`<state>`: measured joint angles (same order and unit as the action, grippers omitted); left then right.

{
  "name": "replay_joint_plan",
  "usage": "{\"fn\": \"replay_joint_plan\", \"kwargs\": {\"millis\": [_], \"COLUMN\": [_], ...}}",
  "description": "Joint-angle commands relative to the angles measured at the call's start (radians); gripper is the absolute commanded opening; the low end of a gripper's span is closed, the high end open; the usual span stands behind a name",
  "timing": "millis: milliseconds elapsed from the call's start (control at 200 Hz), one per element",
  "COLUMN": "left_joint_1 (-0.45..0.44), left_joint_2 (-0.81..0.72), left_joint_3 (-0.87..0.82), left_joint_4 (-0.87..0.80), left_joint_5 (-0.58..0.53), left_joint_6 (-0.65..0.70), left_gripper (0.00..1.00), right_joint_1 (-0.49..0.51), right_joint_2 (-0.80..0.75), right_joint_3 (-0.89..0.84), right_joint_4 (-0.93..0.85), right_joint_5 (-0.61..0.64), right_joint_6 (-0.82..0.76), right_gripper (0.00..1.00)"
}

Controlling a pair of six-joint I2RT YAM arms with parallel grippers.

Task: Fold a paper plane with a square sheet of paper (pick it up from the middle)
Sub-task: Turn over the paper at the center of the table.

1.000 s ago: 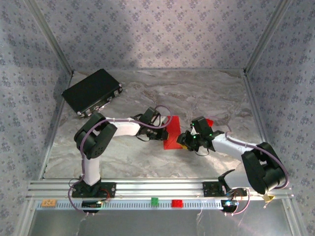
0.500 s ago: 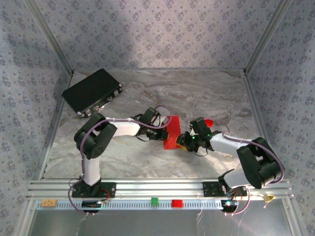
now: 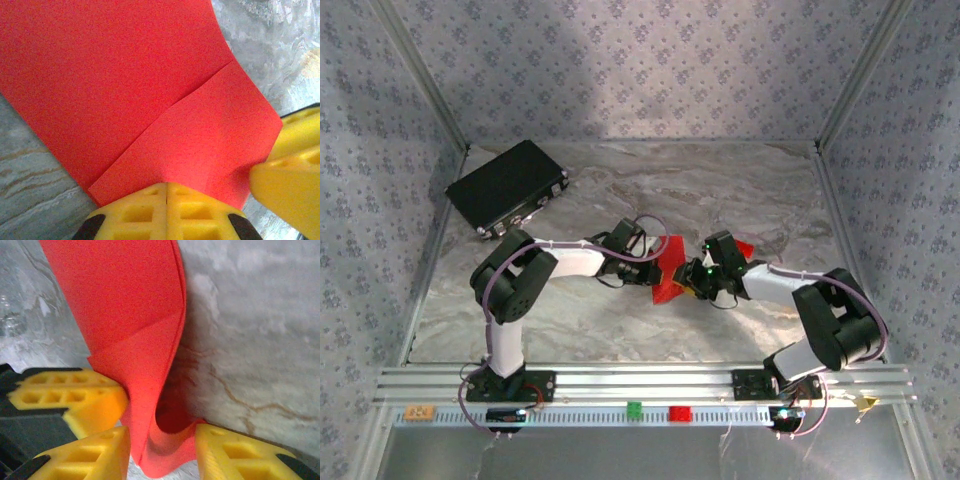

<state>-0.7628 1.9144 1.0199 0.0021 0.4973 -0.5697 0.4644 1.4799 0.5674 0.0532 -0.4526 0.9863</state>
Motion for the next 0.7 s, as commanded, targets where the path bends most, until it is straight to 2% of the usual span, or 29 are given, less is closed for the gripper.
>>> {"fn": "replay_joint_plan", "kwargs": {"millis": [0,400,695], "left_joint_1": [0.001,0.003,0.004], "left_joint_2": [-0.01,-0.011,-0.012], "left_joint_3": [-0.027,-0.026,-0.023], "left_joint_4": [-0.054,-0.062,-0.059], "left_joint_5": [-0.017,-0.017,-0.013], "left_joint_6": [-0.002,0.006,0.002], "left_gripper": [0.0,0.0,0.0], "right_joint_1": [-0.016,-0.064,-0.078], "right_joint_2": [0.023,0.085,0.127], "right_joint_3": [0.039,0.068,0.058], "right_joint_4": [0.014,0.045,0.102], "right_joint_5": [-0.029,-0.078,-0.111], "right_joint_6": [-0.033,-0.06,-0.054], "right_gripper": [0.41,0.41,0.34]}}
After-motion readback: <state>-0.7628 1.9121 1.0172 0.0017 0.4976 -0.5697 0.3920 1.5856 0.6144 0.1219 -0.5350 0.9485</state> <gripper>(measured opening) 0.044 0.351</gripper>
